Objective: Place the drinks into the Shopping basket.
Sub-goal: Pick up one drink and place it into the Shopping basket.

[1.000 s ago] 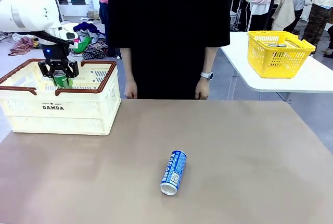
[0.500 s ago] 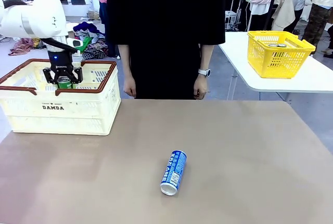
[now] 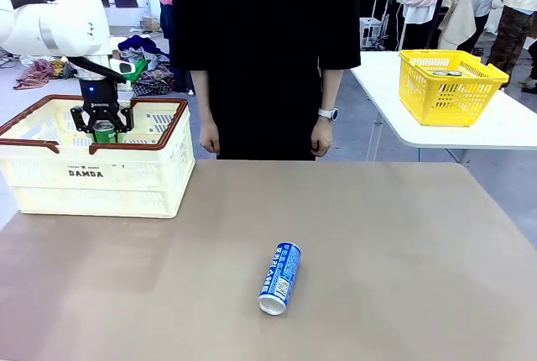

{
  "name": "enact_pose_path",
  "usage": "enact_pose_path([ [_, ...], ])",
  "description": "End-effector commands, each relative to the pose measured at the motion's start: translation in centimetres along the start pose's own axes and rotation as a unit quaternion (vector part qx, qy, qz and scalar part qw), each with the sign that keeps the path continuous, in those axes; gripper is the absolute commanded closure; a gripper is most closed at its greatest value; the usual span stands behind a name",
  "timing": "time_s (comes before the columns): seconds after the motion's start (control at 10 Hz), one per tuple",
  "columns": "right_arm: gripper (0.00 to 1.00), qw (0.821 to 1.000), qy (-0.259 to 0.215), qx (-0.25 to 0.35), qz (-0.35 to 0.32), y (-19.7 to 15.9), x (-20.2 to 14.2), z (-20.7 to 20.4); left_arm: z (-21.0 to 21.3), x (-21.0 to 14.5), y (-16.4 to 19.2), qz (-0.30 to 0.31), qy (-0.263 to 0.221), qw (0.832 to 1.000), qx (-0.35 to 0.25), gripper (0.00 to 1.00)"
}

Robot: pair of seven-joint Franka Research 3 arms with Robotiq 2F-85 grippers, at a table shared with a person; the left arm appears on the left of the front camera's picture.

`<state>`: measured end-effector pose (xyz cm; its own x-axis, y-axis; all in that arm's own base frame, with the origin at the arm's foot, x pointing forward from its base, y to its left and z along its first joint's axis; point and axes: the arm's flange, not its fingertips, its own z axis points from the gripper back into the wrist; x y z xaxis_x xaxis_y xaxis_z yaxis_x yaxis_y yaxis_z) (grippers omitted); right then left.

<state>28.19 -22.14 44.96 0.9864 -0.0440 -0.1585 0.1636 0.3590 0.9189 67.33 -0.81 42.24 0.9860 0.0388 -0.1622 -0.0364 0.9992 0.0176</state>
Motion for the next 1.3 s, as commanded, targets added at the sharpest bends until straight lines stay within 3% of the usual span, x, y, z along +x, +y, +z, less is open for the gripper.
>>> enact_pose_path([
  [0.0,0.0,1.0,0.0,0.002,-0.007,0.5,-0.1,0.2,1.2,0.9,0.1,0.012,0.005,1.0,0.015,0.0],
  [0.5,0.0,1.0,0.0,0.002,-0.007,0.5,-0.1,0.2,2.7,0.5,0.3,0.0,-0.015,1.0,0.004,0.0],
  [0.6,0.0,1.0,0.0,0.002,-0.007,0.5,-0.1,0.2,4.3,-0.3,1.2,-0.019,-0.018,0.999,-0.021,0.0],
  [0.7,0.0,1.0,0.0,0.002,-0.007,0.5,-0.1,0.2,7.6,-2.0,3.2,-0.031,-0.038,0.994,-0.1,0.0],
  [0.8,0.0,1.0,0.0,0.002,-0.007,0.5,-0.1,0.2,9.6,-4.1,4.7,-0.057,-0.053,0.987,-0.14,0.0],
  [0.9,0.0,1.0,0.0,0.002,-0.007,0.5,-0.1,0.2,11.8,-7.1,6.4,-0.098,-0.051,0.968,-0.227,0.0],
  [1.0,0.0,1.0,0.0,0.002,-0.007,0.5,-0.1,0.2,13.3,-10.5,8.2,-0.111,-0.07,0.935,-0.328,0.0],
  [1.1,0.0,1.0,0.0,0.002,-0.007,0.5,-0.1,0.2,14.2,-14.3,10.4,-0.117,-0.11,0.893,-0.421,0.0],
  [1.2,0.0,1.0,0.0,0.002,-0.007,0.5,-0.1,0.2,14.3,-17.4,12.8,-0.129,-0.12,0.854,-0.489,0.0],
])
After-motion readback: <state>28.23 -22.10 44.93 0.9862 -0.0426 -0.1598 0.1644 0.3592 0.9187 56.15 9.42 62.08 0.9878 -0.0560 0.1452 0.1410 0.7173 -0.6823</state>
